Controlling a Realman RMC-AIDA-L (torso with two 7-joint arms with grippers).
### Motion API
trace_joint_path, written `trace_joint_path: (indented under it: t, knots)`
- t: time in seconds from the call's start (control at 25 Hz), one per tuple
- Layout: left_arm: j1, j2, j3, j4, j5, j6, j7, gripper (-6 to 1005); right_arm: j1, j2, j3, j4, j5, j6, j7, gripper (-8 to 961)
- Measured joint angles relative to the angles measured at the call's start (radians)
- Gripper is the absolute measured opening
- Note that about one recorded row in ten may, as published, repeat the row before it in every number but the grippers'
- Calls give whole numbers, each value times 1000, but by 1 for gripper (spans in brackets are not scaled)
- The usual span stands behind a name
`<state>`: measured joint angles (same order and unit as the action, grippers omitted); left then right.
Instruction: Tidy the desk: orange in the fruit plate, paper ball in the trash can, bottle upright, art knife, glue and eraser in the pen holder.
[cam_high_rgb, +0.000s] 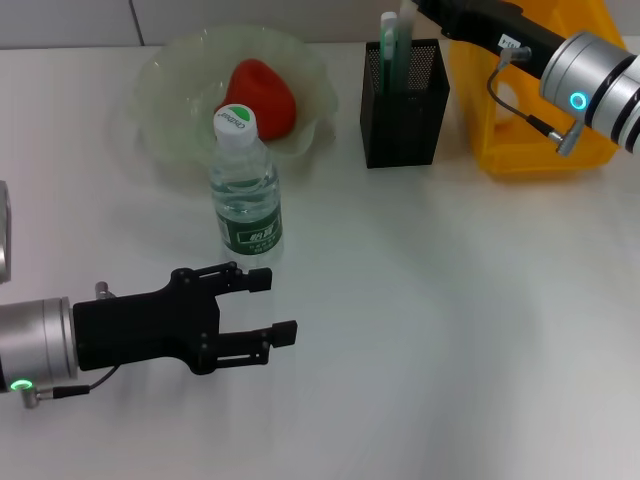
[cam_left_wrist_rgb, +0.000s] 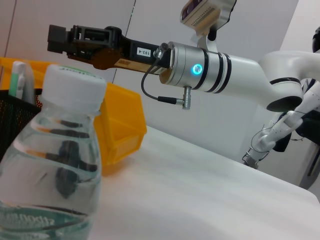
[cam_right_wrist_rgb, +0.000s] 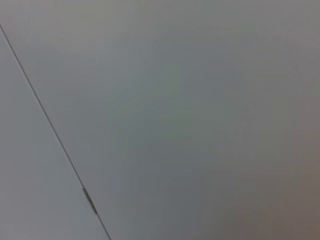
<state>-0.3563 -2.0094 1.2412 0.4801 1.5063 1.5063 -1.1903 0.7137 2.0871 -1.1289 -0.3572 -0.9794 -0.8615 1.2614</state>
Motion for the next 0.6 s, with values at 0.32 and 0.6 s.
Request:
trace_joint_path:
  t: [0.32,0.6]
  knots:
    - [9,2,0,3,0,3,0,783,-32,-9,5,-8,-3,-89,11,434]
    - [15,18,-18,9,0,43,-12,783,-240,-100,17,-234,-181,-532,169,592]
